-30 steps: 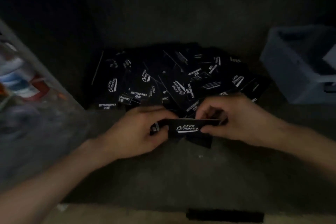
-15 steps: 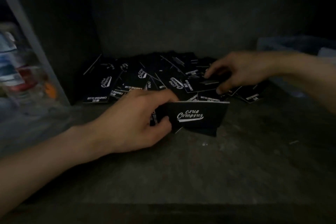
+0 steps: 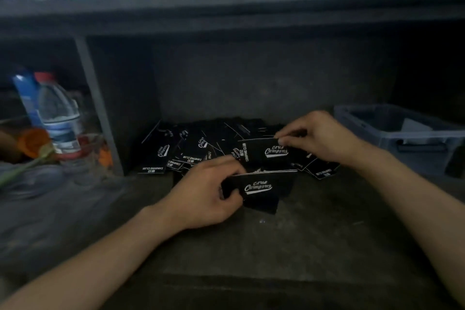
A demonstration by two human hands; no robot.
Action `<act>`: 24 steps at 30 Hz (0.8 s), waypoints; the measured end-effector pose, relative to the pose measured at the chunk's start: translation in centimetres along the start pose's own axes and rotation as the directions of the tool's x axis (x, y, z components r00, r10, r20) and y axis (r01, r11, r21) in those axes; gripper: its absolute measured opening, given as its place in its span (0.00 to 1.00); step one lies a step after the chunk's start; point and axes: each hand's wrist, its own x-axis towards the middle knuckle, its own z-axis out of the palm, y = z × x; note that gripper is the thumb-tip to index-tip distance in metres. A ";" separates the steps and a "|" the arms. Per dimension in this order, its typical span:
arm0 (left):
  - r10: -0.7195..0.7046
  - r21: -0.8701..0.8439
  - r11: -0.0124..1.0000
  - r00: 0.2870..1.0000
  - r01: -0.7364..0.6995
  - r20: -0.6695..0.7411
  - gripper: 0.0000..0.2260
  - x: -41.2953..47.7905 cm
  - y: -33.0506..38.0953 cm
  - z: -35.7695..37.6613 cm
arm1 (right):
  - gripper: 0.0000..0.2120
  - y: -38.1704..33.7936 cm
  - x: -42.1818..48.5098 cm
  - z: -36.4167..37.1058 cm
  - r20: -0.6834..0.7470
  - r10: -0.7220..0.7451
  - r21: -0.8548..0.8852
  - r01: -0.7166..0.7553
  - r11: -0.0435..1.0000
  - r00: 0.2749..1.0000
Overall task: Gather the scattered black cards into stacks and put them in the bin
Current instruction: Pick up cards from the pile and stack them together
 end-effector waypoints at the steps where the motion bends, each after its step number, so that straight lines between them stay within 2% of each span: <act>1: -0.004 0.003 1.000 1.000 0.004 -0.022 0.07 -0.2 -0.2 -0.3 | 0.08 -0.5 -0.1 -0.1 0.025 -0.003 0.102 0.000 0.995 1.000; 4: -0.044 0.055 0.997 0.998 0.046 -0.045 0.11 -0.5 -0.3 -0.7 | 0.08 -2.0 -0.4 0.2 0.181 -0.033 0.365 -0.036 0.930 0.983; 6: -0.069 0.117 0.990 0.995 0.077 -0.071 0.15 -0.6 0.0 -0.6 | 0.08 -2.5 -0.5 0.9 0.264 -0.055 0.453 -0.073 0.889 0.963; 12: -0.058 0.304 0.946 0.981 0.113 -0.185 0.26 -0.5 -0.4 -1.0 | 0.08 -3.0 -0.5 2.3 0.410 -0.058 0.579 -0.210 0.788 0.910; 16: 0.007 0.281 0.959 0.996 0.018 -0.087 0.23 -0.3 -0.4 -0.6 | 0.09 -3.1 -0.6 2.4 0.494 -0.073 0.546 -0.244 0.802 0.866; 18: -0.009 0.173 0.985 0.999 0.016 -0.038 0.20 -0.4 -0.5 -0.4 | 0.08 -2.6 -0.3 1.8 0.437 -0.039 0.559 -0.237 0.795 0.899; 20: 0.024 0.083 0.996 0.999 -0.022 -0.025 0.18 -0.5 -0.6 -0.3 | 0.07 -1.3 0.1 0.7 0.210 0.108 0.530 -0.206 0.823 0.972; 22: 0.087 0.027 0.996 0.996 -0.086 -0.036 0.17 -0.6 -0.4 -0.1 | 0.10 0.6 -0.1 -0.7 -0.013 0.199 0.345 -0.182 0.921 0.980; 24: 0.127 0.008 0.992 0.991 -0.127 -0.041 0.17 -0.4 0.1 0.1 | 0.18 2.2 -0.6 -1.3 -0.032 0.212 0.135 -0.206 0.969 0.977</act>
